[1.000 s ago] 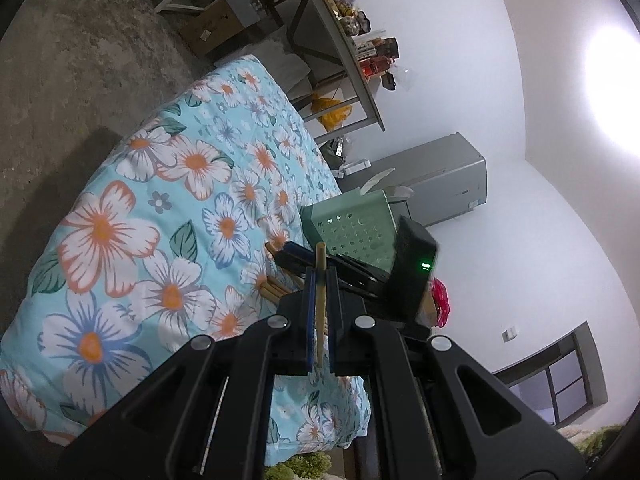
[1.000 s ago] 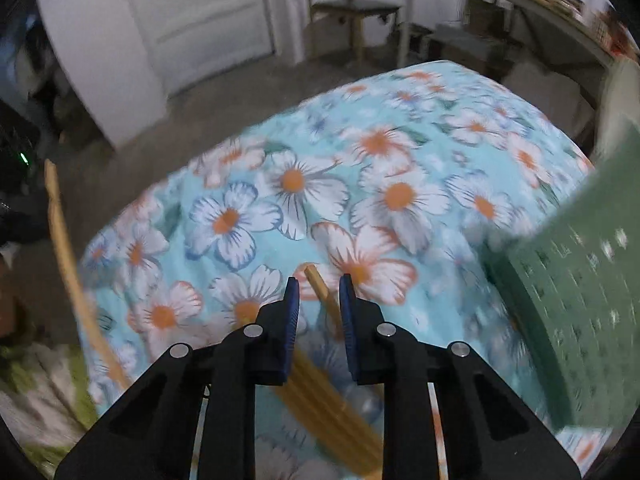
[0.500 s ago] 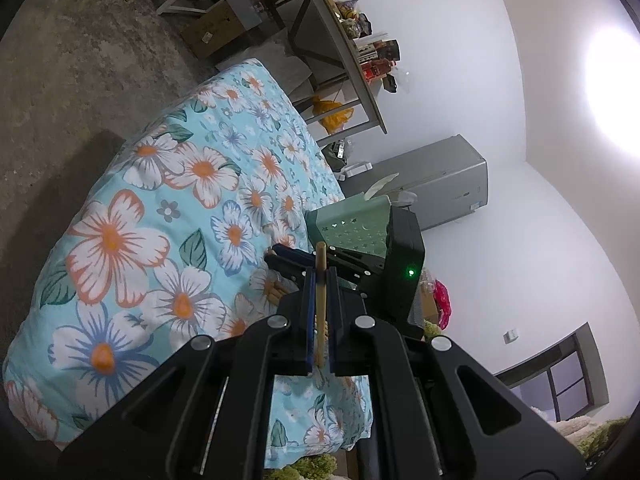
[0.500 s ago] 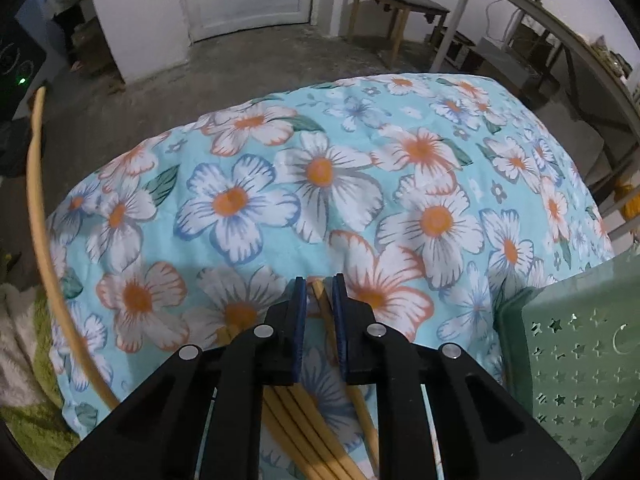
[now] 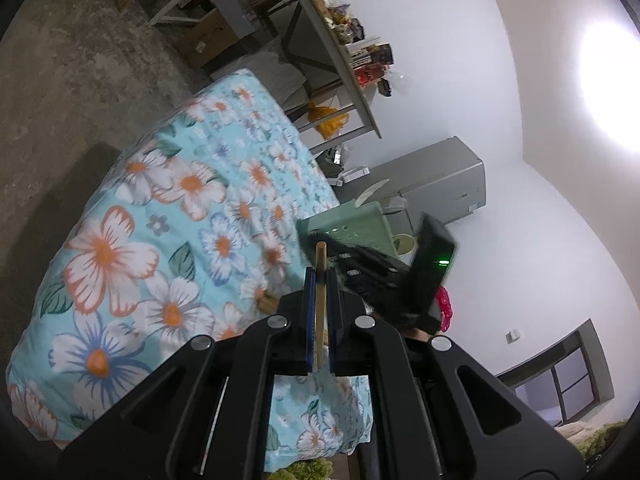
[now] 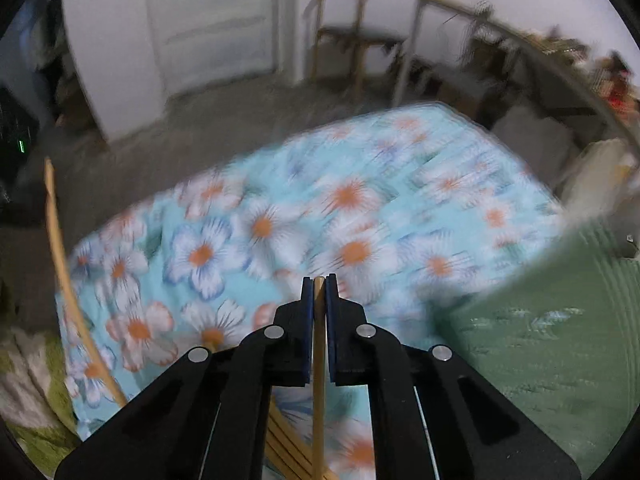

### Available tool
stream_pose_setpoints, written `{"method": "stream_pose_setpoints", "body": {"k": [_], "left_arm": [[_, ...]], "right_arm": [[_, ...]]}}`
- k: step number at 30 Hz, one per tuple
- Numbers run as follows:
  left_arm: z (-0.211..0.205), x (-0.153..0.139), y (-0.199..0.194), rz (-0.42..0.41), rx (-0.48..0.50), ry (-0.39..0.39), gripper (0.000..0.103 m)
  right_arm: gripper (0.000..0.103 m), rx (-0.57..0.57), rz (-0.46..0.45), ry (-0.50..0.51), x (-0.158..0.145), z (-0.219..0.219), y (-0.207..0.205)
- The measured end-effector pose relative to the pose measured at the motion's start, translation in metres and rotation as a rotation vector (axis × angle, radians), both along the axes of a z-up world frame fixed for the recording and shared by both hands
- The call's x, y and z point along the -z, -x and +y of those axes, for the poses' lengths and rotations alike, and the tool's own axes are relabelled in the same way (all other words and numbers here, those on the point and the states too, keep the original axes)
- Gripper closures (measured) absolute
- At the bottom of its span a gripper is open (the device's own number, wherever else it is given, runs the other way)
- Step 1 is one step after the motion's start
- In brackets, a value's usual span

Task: Organize utensils
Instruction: 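Drop the chopsticks into the green holder with the left tool while the right tool lifts its chopsticks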

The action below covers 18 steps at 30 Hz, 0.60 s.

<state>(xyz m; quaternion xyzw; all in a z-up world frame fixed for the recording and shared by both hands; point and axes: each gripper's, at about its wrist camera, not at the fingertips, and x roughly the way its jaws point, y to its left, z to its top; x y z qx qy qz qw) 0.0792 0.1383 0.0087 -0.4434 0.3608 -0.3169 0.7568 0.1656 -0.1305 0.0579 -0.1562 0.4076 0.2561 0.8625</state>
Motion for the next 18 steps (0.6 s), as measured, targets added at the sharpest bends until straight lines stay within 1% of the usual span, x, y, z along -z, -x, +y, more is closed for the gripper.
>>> {"method": "stream_pose_setpoints", "body": {"k": [2, 5, 7, 10, 13, 16, 18], "left_arm": [[-0.001, -0.008, -0.001, -0.024, 0.003, 0.001, 0.1], [-0.003, -0.021, -0.003, -0.06, 0.011, 0.005, 0.1], [-0.005, -0.032, -0.005, -0.085, 0.016, 0.003, 0.1], [-0.007, -0.048, -0.009, -0.125, 0.024, 0.005, 0.1], [-0.013, -0.07, -0.019, -0.177, 0.036, 0.009, 0.1], [-0.022, -0.095, -0.029, -0.241, 0.055, 0.012, 0.1], [-0.03, -0.114, -0.038, -0.284, 0.062, 0.009, 0.1]], "right_arm": [[0.097, 0.066, -0.066, -0.052, -0.026, -0.021, 0.01], [0.097, 0.177, -0.182, -0.128, -0.069, -0.059, 0.038], [0.097, 0.246, -0.259, -0.18, -0.094, -0.081, 0.065], [0.097, 0.337, -0.356, -0.247, -0.121, -0.107, 0.105], [0.097, 0.411, -0.426, -0.325, -0.139, -0.127, 0.137], [0.097, 0.468, -0.473, -0.39, -0.147, -0.141, 0.163], [0.097, 0.492, -0.49, -0.422, -0.15, -0.145, 0.174]]}}
